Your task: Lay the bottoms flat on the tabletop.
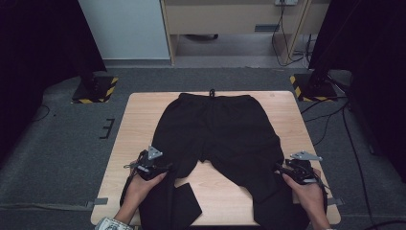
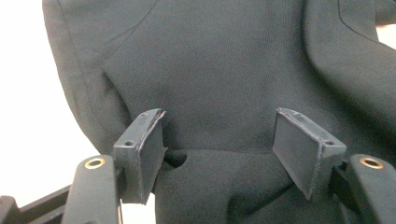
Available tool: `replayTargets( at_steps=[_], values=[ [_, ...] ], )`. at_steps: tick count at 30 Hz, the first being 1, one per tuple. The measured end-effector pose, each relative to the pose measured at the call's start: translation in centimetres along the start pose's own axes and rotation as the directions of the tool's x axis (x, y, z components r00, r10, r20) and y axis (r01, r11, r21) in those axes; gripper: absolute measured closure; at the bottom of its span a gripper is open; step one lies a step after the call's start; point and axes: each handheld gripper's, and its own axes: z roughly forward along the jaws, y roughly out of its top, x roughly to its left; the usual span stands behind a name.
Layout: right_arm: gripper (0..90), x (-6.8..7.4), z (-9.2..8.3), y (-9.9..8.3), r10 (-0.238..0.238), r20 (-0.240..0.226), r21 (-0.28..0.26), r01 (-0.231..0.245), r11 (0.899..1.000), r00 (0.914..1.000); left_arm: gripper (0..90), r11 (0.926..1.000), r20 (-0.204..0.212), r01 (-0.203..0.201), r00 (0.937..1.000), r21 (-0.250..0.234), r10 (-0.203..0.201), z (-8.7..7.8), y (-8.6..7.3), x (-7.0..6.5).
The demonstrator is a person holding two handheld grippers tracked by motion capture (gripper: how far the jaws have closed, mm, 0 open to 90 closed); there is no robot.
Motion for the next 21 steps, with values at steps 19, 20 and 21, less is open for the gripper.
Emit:
replayTargets(
  at_steps=[19, 20, 21],
  values=[
    [48.5, -2.6, 3.5, 3.1, -0.077, 0.148, 0.020, 0.075, 0.997, 0.9859, 32.2, 0.9999, 0.005, 0.008, 0.9999, -0.006, -0.008, 0.0, -0.1, 0.1],
    [48.4, -2.9, 3.9, 3.4, -0.070, 0.161, 0.014, 0.068, 0.998, 0.9844, 32.2, 1.0000, 0.007, 0.007, 1.0000, -0.005, -0.007, 0.0, -0.1, 0.2],
    [48.4, -3.2, 4.3, 3.7, -0.061, 0.163, 0.012, 0.060, 0.998, 0.9847, 32.2, 1.0000, 0.007, 0.007, 1.0000, -0.005, -0.007, 0.0, -0.1, 0.2]
  ],
)
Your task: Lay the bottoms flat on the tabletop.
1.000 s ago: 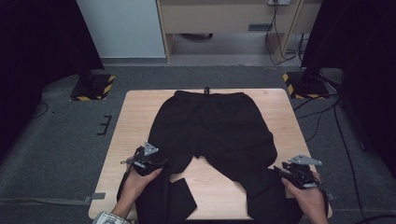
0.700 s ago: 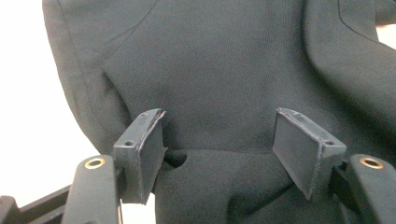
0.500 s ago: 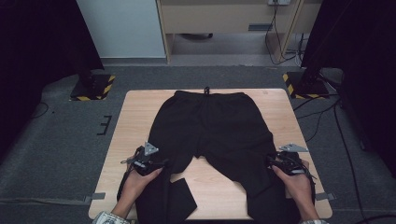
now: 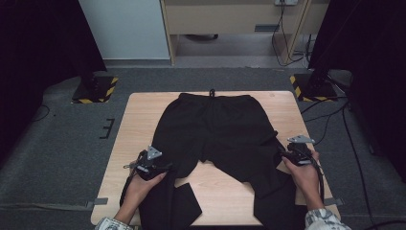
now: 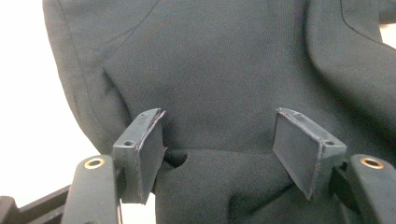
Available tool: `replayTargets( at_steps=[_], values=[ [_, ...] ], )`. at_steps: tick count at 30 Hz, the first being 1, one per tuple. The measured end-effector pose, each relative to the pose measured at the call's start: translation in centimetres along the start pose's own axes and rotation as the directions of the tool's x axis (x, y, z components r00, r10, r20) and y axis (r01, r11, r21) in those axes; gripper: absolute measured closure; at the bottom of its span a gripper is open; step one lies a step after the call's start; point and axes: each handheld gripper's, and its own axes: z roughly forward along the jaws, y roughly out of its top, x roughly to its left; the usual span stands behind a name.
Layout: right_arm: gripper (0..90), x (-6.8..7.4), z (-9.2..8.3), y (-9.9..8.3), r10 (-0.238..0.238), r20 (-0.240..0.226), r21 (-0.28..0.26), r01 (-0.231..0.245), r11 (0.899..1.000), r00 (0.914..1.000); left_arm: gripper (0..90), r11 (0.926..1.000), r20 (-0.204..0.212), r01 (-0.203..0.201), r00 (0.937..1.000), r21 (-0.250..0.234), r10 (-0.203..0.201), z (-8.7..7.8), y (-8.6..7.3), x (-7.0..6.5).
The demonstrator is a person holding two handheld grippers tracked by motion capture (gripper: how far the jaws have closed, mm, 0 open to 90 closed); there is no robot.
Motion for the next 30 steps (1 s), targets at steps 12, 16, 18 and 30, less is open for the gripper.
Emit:
replayTargets(
  at_steps=[12, 16, 18, 30],
  values=[
    [46.0, -1.4, 0.9, 1.5, 0.148, -0.080, -0.015, -0.150, 0.989, 0.9857, 30.5, 0.9994, -0.002, 0.033, 0.9994, -0.011, -0.034, -0.4, 0.1, 0.7],
    [45.2, -1.2, -1.0, -0.4, 0.123, -0.097, -0.010, -0.125, 0.992, 0.9876, 29.3, 0.9976, 0.016, 0.034, 0.9993, -0.060, -0.033, -1.3, 0.8, -0.1],
    [43.5, -0.9, -1.6, -1.4, 0.117, -0.127, -0.010, -0.119, 0.993, 0.9851, 28.7, 0.9955, 0.041, 0.051, 0.9980, -0.080, -0.048, -1.6, 1.3, -0.5],
    [36.6, 3.6, -2.4, -1.7, 0.024, -0.202, 0.016, -0.021, 1.000, 0.9790, 29.0, 0.9908, 0.145, -0.021, 0.9886, -0.133, 0.040, -0.1, 6.5, -5.7]
  ],
)
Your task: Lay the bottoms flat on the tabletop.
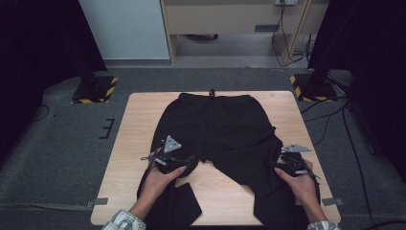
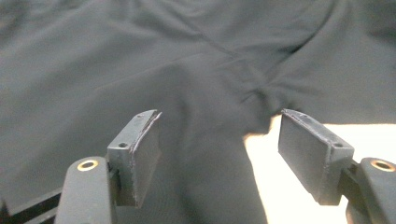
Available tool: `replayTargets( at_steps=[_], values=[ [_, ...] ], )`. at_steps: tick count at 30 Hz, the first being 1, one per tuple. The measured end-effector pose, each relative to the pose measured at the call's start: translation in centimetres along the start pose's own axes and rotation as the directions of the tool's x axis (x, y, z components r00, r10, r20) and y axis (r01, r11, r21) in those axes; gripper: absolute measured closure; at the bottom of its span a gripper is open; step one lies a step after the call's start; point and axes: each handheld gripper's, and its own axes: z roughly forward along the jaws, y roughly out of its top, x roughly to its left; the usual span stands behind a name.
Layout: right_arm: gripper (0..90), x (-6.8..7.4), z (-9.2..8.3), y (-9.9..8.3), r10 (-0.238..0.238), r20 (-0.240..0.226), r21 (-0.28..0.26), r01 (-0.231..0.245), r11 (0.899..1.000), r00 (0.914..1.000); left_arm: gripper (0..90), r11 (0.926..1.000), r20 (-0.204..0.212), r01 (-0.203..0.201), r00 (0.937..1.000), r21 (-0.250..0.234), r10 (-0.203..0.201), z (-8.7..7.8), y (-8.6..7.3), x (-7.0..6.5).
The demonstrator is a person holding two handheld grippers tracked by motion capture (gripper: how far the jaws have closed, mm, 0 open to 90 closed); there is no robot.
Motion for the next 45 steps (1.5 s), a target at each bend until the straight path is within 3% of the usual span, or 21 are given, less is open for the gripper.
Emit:
replayTargets(
  at_steps=[1, 4, 7, 9, 11, 14, 15, 17, 27, 32, 37, 44, 45],
  values=[
    [37.6, 0.2, 0.0, 0.0, 0.003, 0.002, 0.002, -0.003, 1.000, 1.0000, 29.3, 0.9999, 0.018, -0.015, 0.9997, 0.003, 0.015, 1.1, 0.8, -1.0],
    [42.4, 0.4, 0.0, 0.0, -0.011, 0.002, 0.000, 0.011, 1.000, 0.9999, 29.6, 0.9998, 0.044, -0.018, 0.9989, 0.004, 0.018, 2.1, 1.4, -1.9],
    [55.9, 0.9, -0.1, 0.0, -0.029, -0.034, -0.004, 0.028, 1.000, 0.9990, 29.8, 0.9992, 0.078, -0.023, 0.9968, 0.032, 0.020, 4.4, 2.0, -3.2],
    [58.6, 0.9, -0.2, 0.0, -0.029, -0.040, -0.004, 0.029, 1.000, 0.9988, 30.0, 0.9983, 0.081, -0.035, 0.9962, 0.046, 0.032, 5.1, 2.0, -3.6],
    [68.0, 1.0, -0.2, 0.0, -0.034, -0.065, -0.001, 0.034, 0.999, 0.9973, 31.9, 0.9952, 0.083, -0.051, 0.9956, 0.084, 0.044, 6.6, 1.6, -4.0],
    [73.2, 1.1, -0.2, 0.0, -0.038, -0.076, -0.004, 0.038, 0.999, 0.9964, 35.8, 0.9929, 0.078, -0.060, 0.9956, 0.103, 0.052, 7.2, 1.3, -4.2],
    [77.5, 1.1, -0.2, 0.0, -0.034, -0.089, -0.005, 0.033, 0.999, 0.9955, 42.8, 0.9904, 0.067, -0.081, 0.9950, 0.112, 0.074, 7.5, 1.1, -4.4],
    [83.0, 1.1, -0.2, 0.0, -0.033, -0.088, -0.006, 0.032, 0.999, 0.9956, 50.4, 0.9858, 0.057, -0.111, 0.9929, 0.126, 0.104, 7.8, 0.7, -4.7],
    [89.0, 0.8, -0.4, 0.0, -0.038, -0.084, 0.002, 0.038, 0.999, 0.9958, 83.1, 0.9885, 0.025, -0.105, 0.9944, 0.109, 0.103, 7.8, 0.7, -4.4],
    [89.1, 0.0, -1.2, -0.1, -0.028, -0.074, -0.012, 0.028, 1.000, 0.9969, 84.5, 0.9934, 0.019, -0.085, 0.9963, 0.077, 0.084, 6.9, 1.1, -3.8],
    [89.1, -2.1, -2.5, -0.1, 0.015, -0.037, -0.043, -0.017, 0.999, 0.9992, 84.9, 0.9948, 0.004, -0.074, 0.9973, 0.071, 0.073, 6.7, 1.1, -3.3],
    [89.1, -4.2, -3.3, -0.1, 0.049, 0.017, -0.060, -0.048, 0.997, 0.9987, 85.2, 0.9963, -0.023, -0.063, 0.9976, 0.058, 0.065, 6.2, 1.2, -2.3],
    [89.1, -4.4, -3.3, -0.2, 0.036, 0.030, -0.057, -0.034, 0.998, 0.9989, 85.2, 0.9963, -0.025, -0.064, 0.9976, 0.058, 0.065, 6.2, 1.3, -2.2]
  ],
)
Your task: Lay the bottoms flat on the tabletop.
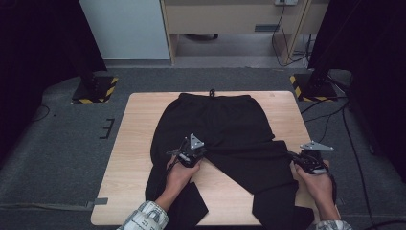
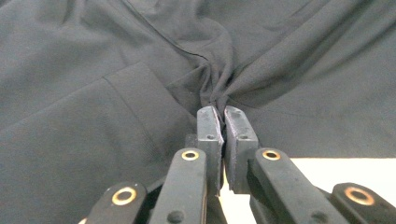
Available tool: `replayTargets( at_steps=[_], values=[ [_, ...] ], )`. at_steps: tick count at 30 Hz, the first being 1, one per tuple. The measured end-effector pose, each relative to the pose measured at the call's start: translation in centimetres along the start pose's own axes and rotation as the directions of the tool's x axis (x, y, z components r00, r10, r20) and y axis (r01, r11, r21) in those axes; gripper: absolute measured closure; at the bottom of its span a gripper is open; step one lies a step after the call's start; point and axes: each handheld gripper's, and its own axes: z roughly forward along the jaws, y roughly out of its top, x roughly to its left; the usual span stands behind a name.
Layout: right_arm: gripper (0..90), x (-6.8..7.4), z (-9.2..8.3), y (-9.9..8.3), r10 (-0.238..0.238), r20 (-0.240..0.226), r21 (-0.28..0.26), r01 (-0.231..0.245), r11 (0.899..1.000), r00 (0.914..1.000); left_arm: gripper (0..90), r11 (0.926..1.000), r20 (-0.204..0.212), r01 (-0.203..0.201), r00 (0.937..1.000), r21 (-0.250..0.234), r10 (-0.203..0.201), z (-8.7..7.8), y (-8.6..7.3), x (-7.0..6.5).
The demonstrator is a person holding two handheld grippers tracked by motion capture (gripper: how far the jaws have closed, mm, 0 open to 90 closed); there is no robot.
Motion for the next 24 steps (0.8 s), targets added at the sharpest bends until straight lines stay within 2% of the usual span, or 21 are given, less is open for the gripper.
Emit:
replayTargets(
  at_steps=[4, 6, 7, 9, 10, 11, 12, 16, 19, 20, 24],
  values=[
    [89.1, -0.2, 0.0, -0.1, -0.006, 0.013, 0.001, 0.006, 1.000, 0.9999, 85.2, 1.0000, -0.003, 0.003, 1.0000, -0.002, -0.003, -0.1, 0.0, 0.2],
    [88.3, -0.3, -0.1, 0.0, 0.016, 0.003, -0.012, -0.016, 1.000, 0.9999, 84.7, 0.9999, 0.014, 0.004, 0.9999, 0.013, -0.004, 0.1, 0.0, 0.2],
    [85.7, -0.1, -0.1, 0.1, 0.027, -0.010, -0.024, -0.027, 0.999, 0.9996, 84.1, 0.9999, 0.020, 0.003, 0.9998, 0.014, -0.003, 0.2, -0.1, 0.2],
    [73.3, 0.5, -0.3, 0.1, 0.038, -0.035, -0.050, -0.040, 0.998, 0.9987, 82.9, 0.9998, 0.026, -0.002, 0.9997, 0.021, 0.001, 0.4, -0.3, 0.0],
    [69.5, 0.9, -0.5, 0.1, 0.029, -0.028, -0.050, -0.031, 0.998, 0.9992, 82.3, 0.9997, 0.024, -0.006, 0.9997, 0.024, 0.006, 0.4, -0.3, 0.0],
    [69.5, 0.9, -0.5, 0.1, 0.029, -0.028, -0.050, -0.031, 0.998, 0.9992, 81.5, 0.9997, 0.024, -0.006, 0.9997, 0.024, 0.006, 0.4, -0.3, 0.0],
    [59.4, 1.5, -0.9, -0.1, 0.033, -0.020, -0.049, -0.034, 0.998, 0.9992, 80.3, 0.9996, 0.024, -0.011, 0.9996, 0.025, 0.011, 0.5, -0.4, -0.2],
    [54.6, 2.1, -1.7, -1.5, 0.032, -0.004, -0.010, -0.032, 0.999, 0.9995, 76.5, 0.9996, 0.023, -0.016, 0.9996, 0.025, 0.015, 0.5, -0.6, -0.2],
    [54.2, 2.5, -2.0, -2.3, 0.033, -0.017, 0.008, -0.033, 0.999, 0.9993, 73.2, 0.9996, 0.028, -0.003, 0.9996, 0.026, 0.002, 0.5, -0.6, -0.2],
    [58.3, 3.0, -2.1, -2.8, 0.017, -0.029, 0.034, -0.016, 0.999, 0.9994, 73.4, 0.9996, 0.030, -0.004, 0.9996, 0.028, 0.003, 0.6, -0.7, -0.2],
    [71.3, 3.3, -1.8, -3.0, 0.001, -0.048, 0.065, 0.002, 0.998, 0.9989, 75.0, 0.9994, 0.035, -0.012, 0.9993, 0.033, 0.011, 0.6, -0.7, -0.4]
  ],
)
